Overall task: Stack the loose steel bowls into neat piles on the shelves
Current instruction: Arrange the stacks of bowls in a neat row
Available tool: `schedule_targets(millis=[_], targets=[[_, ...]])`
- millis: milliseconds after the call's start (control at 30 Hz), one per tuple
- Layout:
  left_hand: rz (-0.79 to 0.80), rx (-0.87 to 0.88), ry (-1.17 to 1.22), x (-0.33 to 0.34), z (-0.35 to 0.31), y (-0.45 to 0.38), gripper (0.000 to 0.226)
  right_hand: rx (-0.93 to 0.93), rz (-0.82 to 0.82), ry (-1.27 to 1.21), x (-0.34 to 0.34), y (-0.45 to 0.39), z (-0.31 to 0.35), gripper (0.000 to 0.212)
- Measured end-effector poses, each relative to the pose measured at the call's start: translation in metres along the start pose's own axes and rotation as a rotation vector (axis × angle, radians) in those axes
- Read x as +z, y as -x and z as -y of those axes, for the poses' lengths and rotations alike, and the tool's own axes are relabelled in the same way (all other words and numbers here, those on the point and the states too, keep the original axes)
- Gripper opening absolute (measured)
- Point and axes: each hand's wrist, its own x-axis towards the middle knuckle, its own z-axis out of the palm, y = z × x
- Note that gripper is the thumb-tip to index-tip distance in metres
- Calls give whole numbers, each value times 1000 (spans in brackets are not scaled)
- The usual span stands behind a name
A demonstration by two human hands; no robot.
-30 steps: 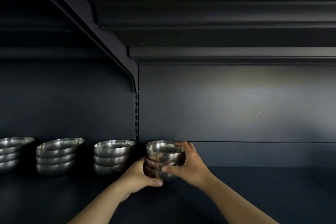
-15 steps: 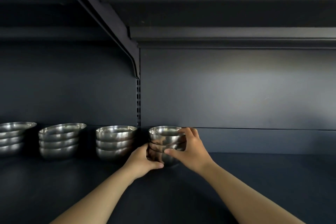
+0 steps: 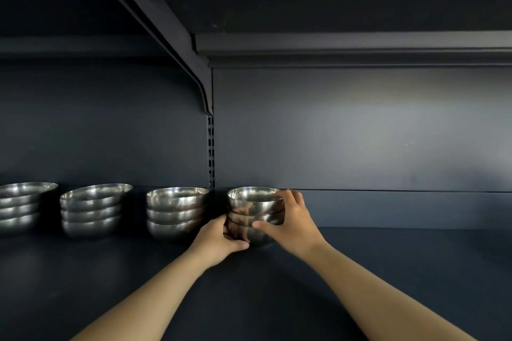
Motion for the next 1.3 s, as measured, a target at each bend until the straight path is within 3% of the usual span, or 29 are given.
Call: schedule_targets(millis=[167, 367, 567, 800, 1000, 1300], targets=[[-17, 17, -107, -3, -3, 1, 49, -23, -18, 59, -6, 4, 0, 68], [-49, -44, -307, -5, -22, 23, 86, -29, 0, 216, -46, 19, 9, 68], [-66, -76, -306, 11, -60, 61, 78, -1, 168, 351, -115, 58, 3, 52], [-73, -68, -315, 77, -131, 104, 78, -2, 283, 372, -190, 102, -10, 55], [-87, -61, -291, 127, -178, 122, 79, -8, 330, 372, -240, 126, -24, 58], [-64, -24, -341, 158, -213, 121, 80, 30, 275, 372, -284, 142, -45, 58]])
